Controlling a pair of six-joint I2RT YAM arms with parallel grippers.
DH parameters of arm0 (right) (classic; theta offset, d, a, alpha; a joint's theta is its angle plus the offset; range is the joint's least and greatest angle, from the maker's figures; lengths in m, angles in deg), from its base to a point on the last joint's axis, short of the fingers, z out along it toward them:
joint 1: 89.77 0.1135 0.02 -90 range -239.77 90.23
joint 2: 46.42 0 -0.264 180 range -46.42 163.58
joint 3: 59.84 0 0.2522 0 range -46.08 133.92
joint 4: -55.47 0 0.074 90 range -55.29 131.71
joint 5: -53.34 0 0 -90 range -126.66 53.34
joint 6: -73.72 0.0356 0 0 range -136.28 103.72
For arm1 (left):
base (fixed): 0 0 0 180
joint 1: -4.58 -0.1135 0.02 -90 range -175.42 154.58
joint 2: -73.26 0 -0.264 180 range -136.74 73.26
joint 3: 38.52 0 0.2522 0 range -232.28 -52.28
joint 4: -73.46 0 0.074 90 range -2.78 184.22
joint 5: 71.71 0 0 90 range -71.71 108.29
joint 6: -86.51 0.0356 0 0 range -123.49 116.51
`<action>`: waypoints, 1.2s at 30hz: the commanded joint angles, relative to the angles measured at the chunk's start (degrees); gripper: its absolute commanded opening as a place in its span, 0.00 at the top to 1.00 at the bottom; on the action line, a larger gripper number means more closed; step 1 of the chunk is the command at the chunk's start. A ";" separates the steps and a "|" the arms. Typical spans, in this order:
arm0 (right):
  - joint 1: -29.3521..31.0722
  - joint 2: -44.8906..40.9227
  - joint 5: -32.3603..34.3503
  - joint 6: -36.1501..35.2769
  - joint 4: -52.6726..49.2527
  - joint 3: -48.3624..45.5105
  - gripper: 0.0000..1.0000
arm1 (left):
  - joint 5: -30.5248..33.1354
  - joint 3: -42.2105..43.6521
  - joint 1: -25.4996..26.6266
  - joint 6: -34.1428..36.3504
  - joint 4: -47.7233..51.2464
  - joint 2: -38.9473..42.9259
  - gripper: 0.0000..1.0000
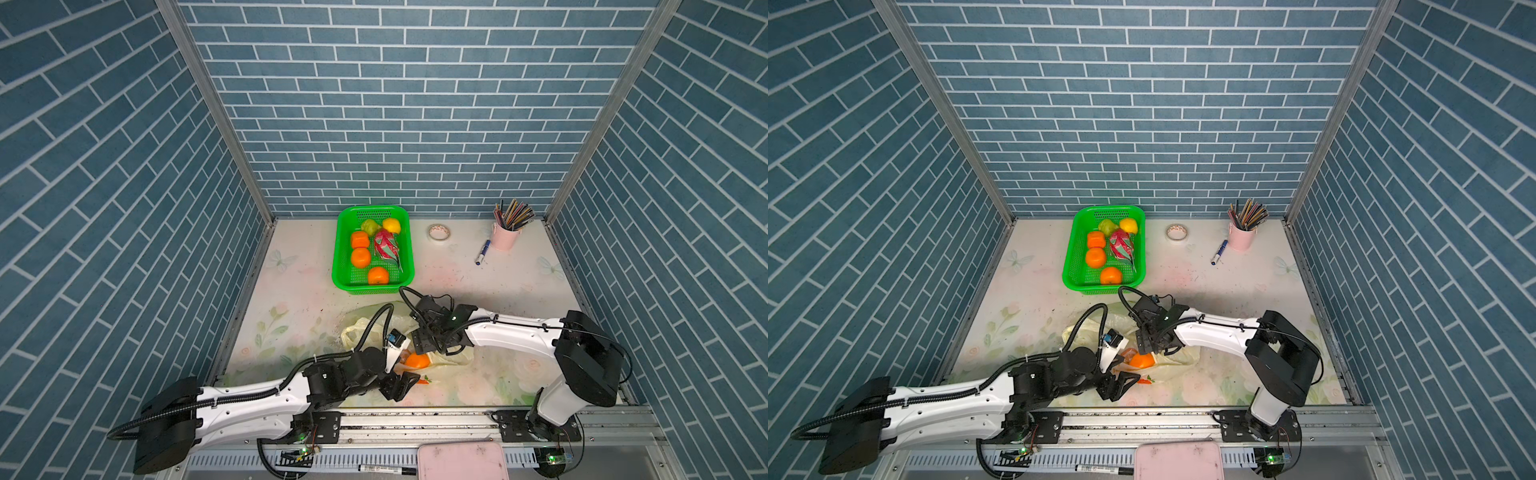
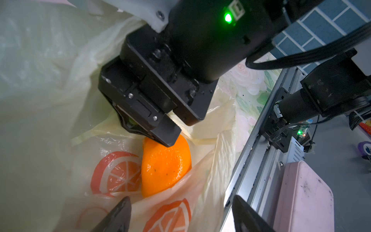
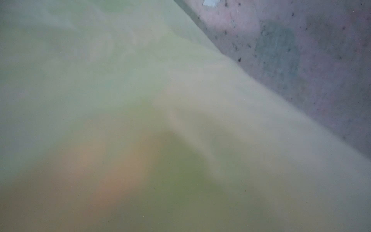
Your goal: Untie the knot of the plastic bag and take out the fruit
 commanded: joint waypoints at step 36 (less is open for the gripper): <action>-6.08 -14.08 -15.12 4.54 16.43 -6.18 0.47 | 12.77 1.25 0.25 -1.27 4.23 9.00 0.21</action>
